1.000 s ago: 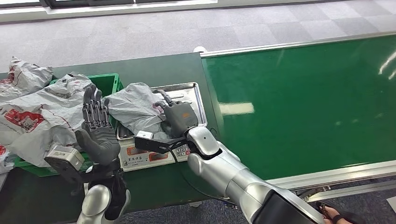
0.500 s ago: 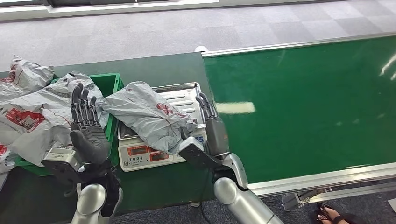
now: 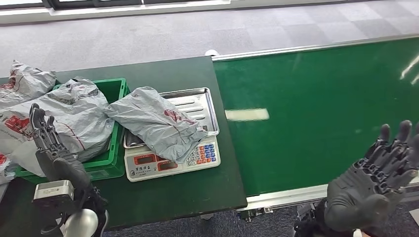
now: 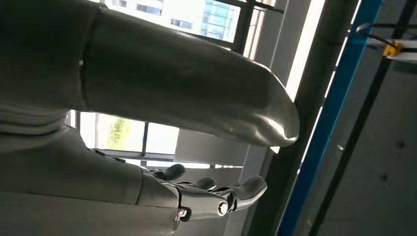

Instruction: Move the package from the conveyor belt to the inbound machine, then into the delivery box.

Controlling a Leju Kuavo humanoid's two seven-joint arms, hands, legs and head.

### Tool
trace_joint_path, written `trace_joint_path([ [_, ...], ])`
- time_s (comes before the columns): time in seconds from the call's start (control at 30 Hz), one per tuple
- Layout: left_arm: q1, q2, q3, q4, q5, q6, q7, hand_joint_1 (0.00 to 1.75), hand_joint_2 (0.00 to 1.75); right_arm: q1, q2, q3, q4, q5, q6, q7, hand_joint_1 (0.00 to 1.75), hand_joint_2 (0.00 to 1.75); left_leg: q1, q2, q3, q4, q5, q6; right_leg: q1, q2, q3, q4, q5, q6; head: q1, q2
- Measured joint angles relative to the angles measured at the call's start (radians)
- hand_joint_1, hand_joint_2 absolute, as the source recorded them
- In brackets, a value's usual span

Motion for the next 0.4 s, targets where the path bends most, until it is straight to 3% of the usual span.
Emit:
trace_joint_path([
  [0.13, 0.005, 0.013, 0.001, -0.005, -0.076, -0.01, 0.026, 0.0, 1.75, 0.008, -0.009, -0.011, -0.051, -0.03, -0.044, 0.0, 0.0, 0.0, 0.0, 0.0, 0.005, 0.0, 0.001, 0.0, 0.0, 0.0, 0.001, 0.0, 0.001, 0.0, 0.0, 0.0],
  [0.3, -0.039, 0.084, -0.013, 0.052, -0.561, -0.17, 0.232, 0.0, 1.75, -0.002, -0.021, -0.055, -0.076, -0.14, 0.015, 0.001, 0.0, 0.0, 0.0, 0.0, 0.01, 0.0, 0.003, 0.0, 0.0, 0.0, 0.001, 0.0, 0.001, -0.001, 0.0, 0.0],
  [0.4, -0.106, 0.135, -0.038, 0.141, -0.714, -0.286, 0.294, 0.0, 1.75, -0.019, -0.024, -0.079, -0.073, -0.15, 0.065, 0.002, 0.0, 0.0, 0.0, 0.0, 0.01, 0.0, 0.004, -0.001, 0.0, 0.0, 0.001, 0.0, 0.002, -0.001, 0.0, 0.0],
])
